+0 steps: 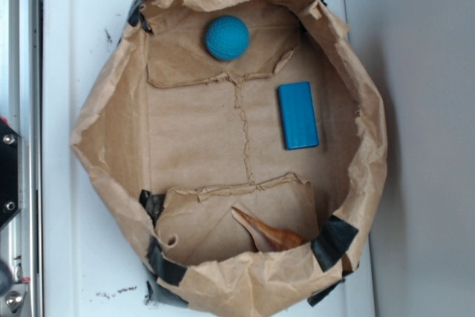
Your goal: Grab the blue ball.
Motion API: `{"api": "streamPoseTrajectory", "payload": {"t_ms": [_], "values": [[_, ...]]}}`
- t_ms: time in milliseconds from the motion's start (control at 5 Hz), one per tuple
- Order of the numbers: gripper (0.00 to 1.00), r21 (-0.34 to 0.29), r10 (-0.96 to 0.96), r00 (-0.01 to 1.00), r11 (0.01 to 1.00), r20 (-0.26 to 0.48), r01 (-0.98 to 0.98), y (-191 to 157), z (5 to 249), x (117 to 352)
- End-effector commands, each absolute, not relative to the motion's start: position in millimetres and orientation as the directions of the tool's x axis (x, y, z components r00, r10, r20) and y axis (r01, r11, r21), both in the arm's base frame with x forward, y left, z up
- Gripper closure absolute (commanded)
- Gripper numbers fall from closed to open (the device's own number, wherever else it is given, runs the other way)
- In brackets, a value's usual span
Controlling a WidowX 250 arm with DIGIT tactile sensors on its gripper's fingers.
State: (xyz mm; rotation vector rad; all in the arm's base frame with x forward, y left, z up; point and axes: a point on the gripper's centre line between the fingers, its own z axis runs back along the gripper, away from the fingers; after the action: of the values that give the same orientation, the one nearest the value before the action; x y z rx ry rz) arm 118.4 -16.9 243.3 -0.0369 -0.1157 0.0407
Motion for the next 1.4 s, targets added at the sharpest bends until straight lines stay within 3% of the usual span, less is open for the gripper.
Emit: {"api": "streamPoseTrajectory", "payload": {"t_ms": [0,400,600,1000,1200], "values": [[0.0,-0.039,0.043,0.992,0.998,0.115,-0.038,-16.9,243.3,118.4],[0.0,-0.058,0.22,0.967,0.975,0.132,-0.214,-3.0,214.7,217.6],[0.0,-0.097,0.348,0.932,0.936,0.1,-0.339,11.0,215.8,254.4],[0.0,-0.097,0.348,0.932,0.936,0.1,-0.339,11.0,215.8,254.4],[0.0,-0.156,0.563,0.794,0.826,0.229,-0.541,38.6,177.8,255.4]]}}
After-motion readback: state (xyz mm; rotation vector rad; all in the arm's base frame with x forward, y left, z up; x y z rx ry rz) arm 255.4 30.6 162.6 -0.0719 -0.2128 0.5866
